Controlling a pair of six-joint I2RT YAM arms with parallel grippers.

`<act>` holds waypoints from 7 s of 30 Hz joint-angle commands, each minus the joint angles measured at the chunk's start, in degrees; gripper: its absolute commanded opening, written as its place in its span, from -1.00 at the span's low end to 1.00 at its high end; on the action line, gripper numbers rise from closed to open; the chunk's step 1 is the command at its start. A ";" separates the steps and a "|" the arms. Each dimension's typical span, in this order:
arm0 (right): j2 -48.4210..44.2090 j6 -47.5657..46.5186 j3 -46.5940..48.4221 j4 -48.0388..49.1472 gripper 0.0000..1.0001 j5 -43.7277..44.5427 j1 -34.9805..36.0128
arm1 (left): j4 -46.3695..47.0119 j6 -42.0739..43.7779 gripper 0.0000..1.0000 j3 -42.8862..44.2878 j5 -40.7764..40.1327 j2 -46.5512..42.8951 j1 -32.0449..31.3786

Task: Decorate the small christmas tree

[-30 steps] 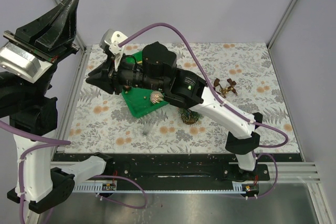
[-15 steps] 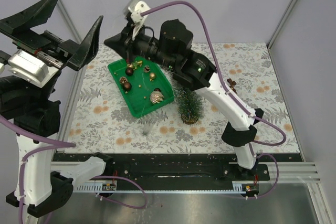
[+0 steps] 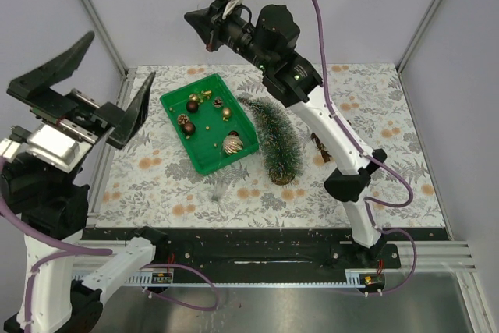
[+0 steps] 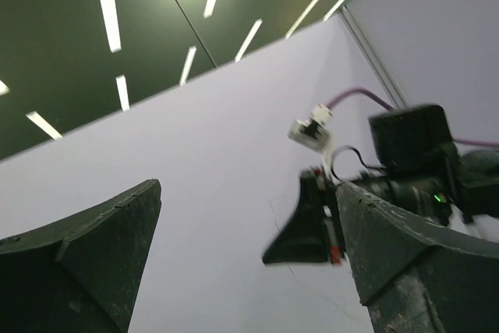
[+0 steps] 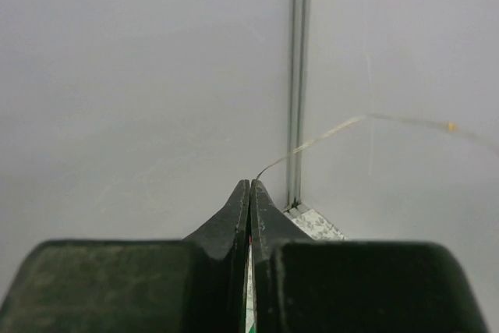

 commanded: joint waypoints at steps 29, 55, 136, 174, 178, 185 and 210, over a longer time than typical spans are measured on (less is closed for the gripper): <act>9.68 -0.66 -1.18 13.26 -1.00 19.44 -25.16 | -11.50 0.23 0.98 -41.78 8.81 -10.20 -1.46; -30.12 5.14 -64.79 28.73 -1.00 46.62 -38.09 | -14.31 -0.03 0.98 -39.68 7.23 -10.11 -5.94; -74.78 9.88 -99.45 11.15 -1.00 1.80 5.59 | 5.54 -27.90 0.70 -37.74 3.89 14.85 -37.14; -87.25 11.90 -103.49 -3.60 0.18 8.65 6.65 | 7.22 -24.38 -1.00 -40.64 -0.33 12.75 -37.94; -89.54 12.69 -101.48 -8.61 0.32 9.62 6.65 | 7.39 -24.20 -1.00 -40.55 -0.33 12.48 -38.02; -93.06 16.64 -97.43 -16.87 0.41 7.34 6.65 | 7.65 -24.21 -1.00 -40.47 -1.38 12.04 -37.85; -92.45 30.27 -113.15 -16.64 0.49 13.91 6.65 | 6.51 -24.47 -1.00 -39.23 -1.38 11.69 -37.23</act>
